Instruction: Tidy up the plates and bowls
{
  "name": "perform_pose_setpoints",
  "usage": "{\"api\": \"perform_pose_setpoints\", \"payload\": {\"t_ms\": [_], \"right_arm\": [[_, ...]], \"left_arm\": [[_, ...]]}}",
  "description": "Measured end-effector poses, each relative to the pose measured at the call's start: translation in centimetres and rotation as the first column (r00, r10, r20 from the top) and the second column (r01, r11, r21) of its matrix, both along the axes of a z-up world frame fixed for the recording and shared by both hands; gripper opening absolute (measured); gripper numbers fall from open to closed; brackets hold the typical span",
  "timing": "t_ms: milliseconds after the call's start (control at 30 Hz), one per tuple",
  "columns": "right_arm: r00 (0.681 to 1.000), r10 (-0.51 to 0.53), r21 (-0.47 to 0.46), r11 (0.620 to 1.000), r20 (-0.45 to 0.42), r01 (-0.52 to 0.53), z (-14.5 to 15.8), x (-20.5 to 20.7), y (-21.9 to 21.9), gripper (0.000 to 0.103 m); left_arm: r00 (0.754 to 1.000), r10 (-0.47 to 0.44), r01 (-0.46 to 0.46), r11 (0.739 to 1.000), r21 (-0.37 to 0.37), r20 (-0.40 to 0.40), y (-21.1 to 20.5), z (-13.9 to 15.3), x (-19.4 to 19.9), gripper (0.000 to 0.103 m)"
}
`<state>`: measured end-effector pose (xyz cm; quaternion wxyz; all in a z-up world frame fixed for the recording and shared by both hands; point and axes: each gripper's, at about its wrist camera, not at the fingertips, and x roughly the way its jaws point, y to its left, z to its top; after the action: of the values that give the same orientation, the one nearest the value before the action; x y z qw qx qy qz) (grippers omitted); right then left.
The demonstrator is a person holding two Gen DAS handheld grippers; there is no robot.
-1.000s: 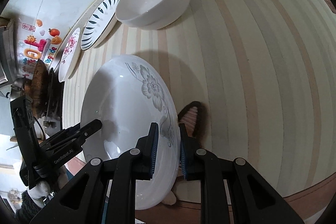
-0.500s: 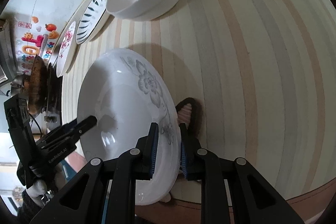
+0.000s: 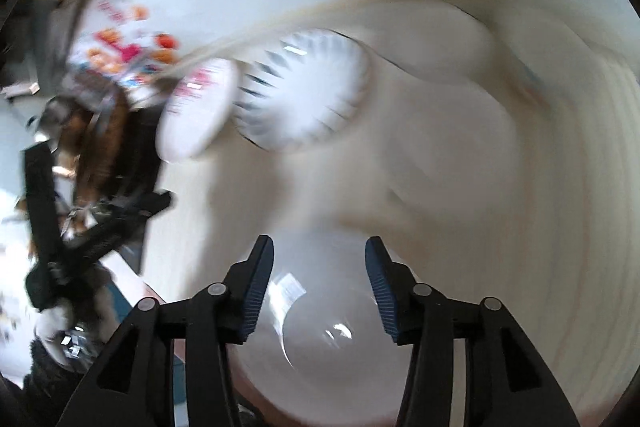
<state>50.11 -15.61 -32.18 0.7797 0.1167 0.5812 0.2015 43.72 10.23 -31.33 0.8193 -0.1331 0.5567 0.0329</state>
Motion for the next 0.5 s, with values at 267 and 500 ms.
{"api": "perform_pose_setpoints", "payload": {"t_ms": [267, 500], "right_arm": [[0.979, 0.178, -0.021, 0.984, 0.097, -0.177, -2.6, 14.3, 13.5, 0.051], [0.979, 0.198, -0.043, 0.980, 0.046, -0.196, -7.7, 23.0, 19.2, 0.041]], "left_arm": [[0.974, 0.225, -0.223, 0.974, 0.050, -0.036, 7.9, -4.2, 4.7, 0.044], [0.957, 0.284, -0.281, 0.958, 0.053, -0.056, 9.8, -6.4, 6.7, 0.044]]}}
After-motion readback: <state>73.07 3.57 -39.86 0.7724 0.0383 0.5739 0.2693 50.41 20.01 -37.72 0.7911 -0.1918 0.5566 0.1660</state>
